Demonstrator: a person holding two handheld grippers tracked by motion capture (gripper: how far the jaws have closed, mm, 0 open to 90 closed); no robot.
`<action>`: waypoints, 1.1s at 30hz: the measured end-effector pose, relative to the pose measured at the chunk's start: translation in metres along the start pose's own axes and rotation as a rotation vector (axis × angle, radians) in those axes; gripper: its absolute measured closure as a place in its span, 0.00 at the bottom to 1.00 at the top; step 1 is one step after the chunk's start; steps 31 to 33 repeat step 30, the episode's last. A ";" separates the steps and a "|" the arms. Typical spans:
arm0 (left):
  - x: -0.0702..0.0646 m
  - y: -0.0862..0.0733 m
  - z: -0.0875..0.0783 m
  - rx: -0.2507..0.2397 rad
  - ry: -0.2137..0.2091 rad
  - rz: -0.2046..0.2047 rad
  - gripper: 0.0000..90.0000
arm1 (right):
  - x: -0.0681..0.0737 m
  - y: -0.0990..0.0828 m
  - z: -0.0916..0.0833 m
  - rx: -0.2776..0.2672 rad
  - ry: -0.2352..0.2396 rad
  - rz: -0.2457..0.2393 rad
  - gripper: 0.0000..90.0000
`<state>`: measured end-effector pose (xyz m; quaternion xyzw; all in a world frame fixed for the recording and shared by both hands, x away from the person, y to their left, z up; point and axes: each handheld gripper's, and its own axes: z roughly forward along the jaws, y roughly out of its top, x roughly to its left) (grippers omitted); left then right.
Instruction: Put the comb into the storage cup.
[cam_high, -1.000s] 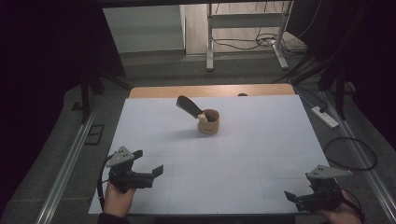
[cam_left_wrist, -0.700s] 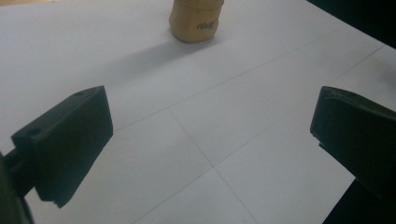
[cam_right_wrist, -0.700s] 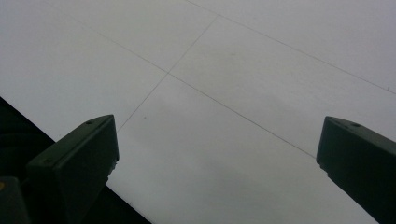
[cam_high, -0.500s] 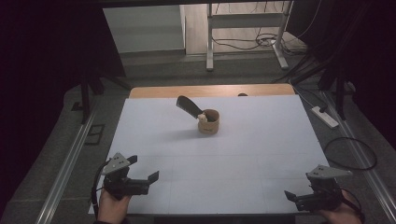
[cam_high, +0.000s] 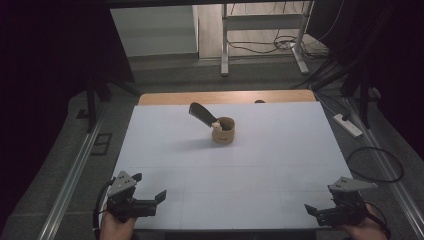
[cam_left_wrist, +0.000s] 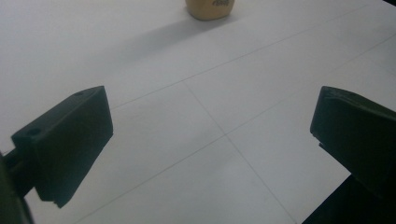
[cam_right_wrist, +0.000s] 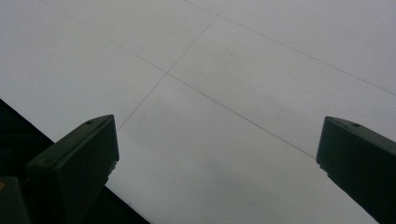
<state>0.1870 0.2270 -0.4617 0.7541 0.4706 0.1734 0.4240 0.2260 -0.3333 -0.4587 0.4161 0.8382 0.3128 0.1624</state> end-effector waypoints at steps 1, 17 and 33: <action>0.000 -0.001 -0.001 0.001 0.005 -0.002 0.00 | 0.000 0.000 0.000 0.000 0.000 0.000 0.00; -0.002 -0.014 -0.005 0.073 0.043 -0.014 0.00 | 0.000 0.000 0.000 0.001 -0.004 -0.001 0.00; -0.004 -0.013 -0.001 0.131 0.048 -0.015 0.01 | 0.001 -0.001 0.000 0.003 -0.010 -0.004 0.00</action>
